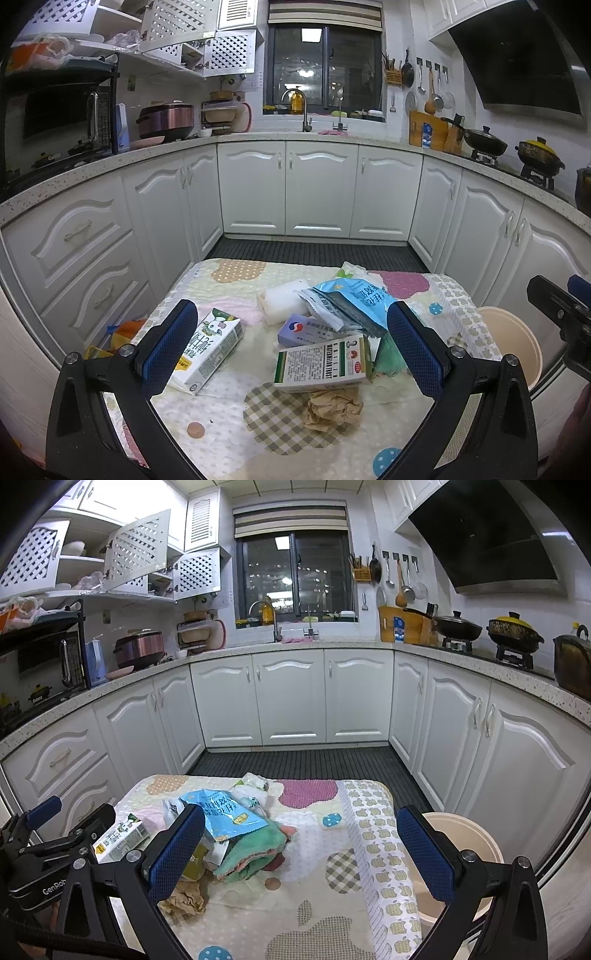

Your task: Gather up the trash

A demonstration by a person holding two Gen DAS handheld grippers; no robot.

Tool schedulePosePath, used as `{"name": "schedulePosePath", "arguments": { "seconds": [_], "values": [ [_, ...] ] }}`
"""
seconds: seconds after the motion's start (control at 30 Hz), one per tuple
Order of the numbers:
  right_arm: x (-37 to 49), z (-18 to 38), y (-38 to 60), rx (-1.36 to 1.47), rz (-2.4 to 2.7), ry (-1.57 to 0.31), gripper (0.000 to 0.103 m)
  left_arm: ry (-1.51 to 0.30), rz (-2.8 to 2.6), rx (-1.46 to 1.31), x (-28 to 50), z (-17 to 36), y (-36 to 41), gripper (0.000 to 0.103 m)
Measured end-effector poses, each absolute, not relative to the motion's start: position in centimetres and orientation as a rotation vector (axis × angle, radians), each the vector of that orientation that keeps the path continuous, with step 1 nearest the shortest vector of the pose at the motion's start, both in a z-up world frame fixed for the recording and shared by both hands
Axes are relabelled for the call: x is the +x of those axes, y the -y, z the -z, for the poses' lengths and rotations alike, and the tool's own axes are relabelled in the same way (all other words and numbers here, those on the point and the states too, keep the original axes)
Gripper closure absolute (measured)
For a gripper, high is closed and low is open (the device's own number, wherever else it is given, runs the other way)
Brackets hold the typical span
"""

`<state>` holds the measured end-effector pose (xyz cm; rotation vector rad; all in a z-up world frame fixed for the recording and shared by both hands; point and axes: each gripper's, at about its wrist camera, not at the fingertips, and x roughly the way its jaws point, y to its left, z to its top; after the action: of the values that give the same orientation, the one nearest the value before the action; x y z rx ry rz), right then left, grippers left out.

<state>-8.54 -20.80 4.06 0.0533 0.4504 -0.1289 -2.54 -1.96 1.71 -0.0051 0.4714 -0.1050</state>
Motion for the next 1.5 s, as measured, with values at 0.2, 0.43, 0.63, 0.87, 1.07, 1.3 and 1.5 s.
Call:
{"name": "schedulePosePath", "arguments": {
  "seconds": [0.2, 0.43, 0.63, 0.87, 1.07, 1.3, 1.5],
  "values": [
    [-8.5, -3.9, 20.8, 0.055, 0.133, -0.457, 0.0, -0.472, 0.104, -0.005, -2.5, -1.7, 2.0, 0.001],
    [-8.3, -3.8, 20.9, 0.054, 0.136, -0.465, 0.0, -0.472, 0.102, -0.001, -2.6, -1.6, 2.0, 0.001],
    [-8.1, -3.4, 20.9, 0.052, 0.139, -0.476, 0.0, -0.479, 0.102, -0.003, -2.5, -1.4, 1.8, 0.001],
    [-7.9, -3.2, 21.2, 0.056, 0.143, -0.487, 0.0, -0.491, 0.096, -0.003, -2.1, -1.2, 1.4, 0.001],
    [-7.8, -2.9, 21.2, 0.06, 0.142, -0.499, 0.0, -0.502, 0.085, 0.001, -1.9, -0.9, 1.3, 0.001],
    [-7.7, -2.5, 21.1, 0.055, 0.141, -0.513, 0.0, -0.509, 0.081, 0.002, -1.7, -0.5, 1.3, 0.001],
    [-7.7, -2.3, 21.1, 0.052, 0.14, -0.52, 0.0, -0.51, 0.08, 0.002, -1.6, -0.4, 1.3, 0.001]
  ]
}}
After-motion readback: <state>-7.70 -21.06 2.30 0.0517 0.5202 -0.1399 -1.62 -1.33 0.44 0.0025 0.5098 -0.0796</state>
